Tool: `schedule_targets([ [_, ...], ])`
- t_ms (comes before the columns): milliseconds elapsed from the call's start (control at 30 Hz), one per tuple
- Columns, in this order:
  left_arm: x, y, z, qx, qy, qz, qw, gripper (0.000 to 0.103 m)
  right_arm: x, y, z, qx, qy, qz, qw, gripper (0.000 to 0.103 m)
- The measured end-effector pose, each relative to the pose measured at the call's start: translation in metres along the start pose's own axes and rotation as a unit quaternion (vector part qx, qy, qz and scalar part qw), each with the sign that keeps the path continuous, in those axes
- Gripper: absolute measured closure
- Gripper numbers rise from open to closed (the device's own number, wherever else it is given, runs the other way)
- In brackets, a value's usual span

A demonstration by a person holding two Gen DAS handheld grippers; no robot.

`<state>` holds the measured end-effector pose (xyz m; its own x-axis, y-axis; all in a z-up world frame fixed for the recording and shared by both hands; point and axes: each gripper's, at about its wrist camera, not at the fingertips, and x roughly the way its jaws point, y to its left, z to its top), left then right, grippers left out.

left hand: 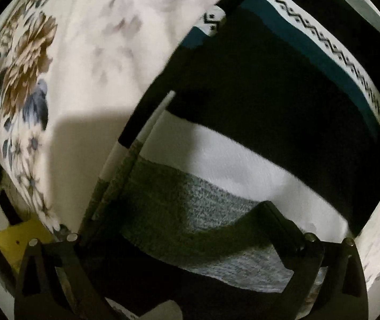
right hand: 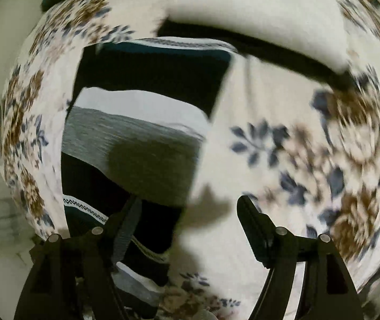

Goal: Fold small clothes

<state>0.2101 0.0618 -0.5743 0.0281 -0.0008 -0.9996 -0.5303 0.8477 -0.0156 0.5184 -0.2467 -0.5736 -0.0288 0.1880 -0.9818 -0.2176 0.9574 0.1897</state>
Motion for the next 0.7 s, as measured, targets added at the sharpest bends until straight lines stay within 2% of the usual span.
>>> schedule_targets([
  [100, -0.026, 0.008, 0.008, -0.022, -0.030, -0.014, 0.9992, 0.000, 0.001, -0.027, -0.015, 0.038, 0.001, 0.024, 0.999, 0.027],
  [167, -0.052, 0.018, 0.006, -0.028, -0.055, -0.004, 0.9981, 0.000, 0.005, -0.037, -0.027, 0.054, 0.008, 0.038, 0.998, 0.027],
  [267, -0.084, 0.044, -0.004, -0.045, -0.072, 0.012, 0.9964, 0.000, 0.019, -0.046, -0.059, 0.069, 0.031, 0.077, 0.994, 0.027],
  [367, -0.103, 0.074, -0.019, -0.040, -0.073, 0.037, 0.9959, 0.000, 0.038, -0.041, -0.100, 0.067, 0.062, 0.107, 0.990, 0.027],
  [467, -0.102, 0.098, -0.041, -0.014, -0.064, 0.043, 0.9969, 0.000, 0.062, -0.035, -0.145, 0.082, 0.104, 0.130, 0.983, 0.027],
  [567, -0.085, 0.115, -0.056, 0.025, -0.037, 0.019, 0.9988, 0.001, 0.079, -0.027, -0.201, 0.107, 0.137, 0.152, 0.973, 0.027],
  [700, -0.065, 0.126, -0.067, 0.082, -0.013, -0.034, 0.9959, 0.002, 0.100, -0.012, -0.269, 0.134, 0.156, 0.150, 0.967, 0.027],
])
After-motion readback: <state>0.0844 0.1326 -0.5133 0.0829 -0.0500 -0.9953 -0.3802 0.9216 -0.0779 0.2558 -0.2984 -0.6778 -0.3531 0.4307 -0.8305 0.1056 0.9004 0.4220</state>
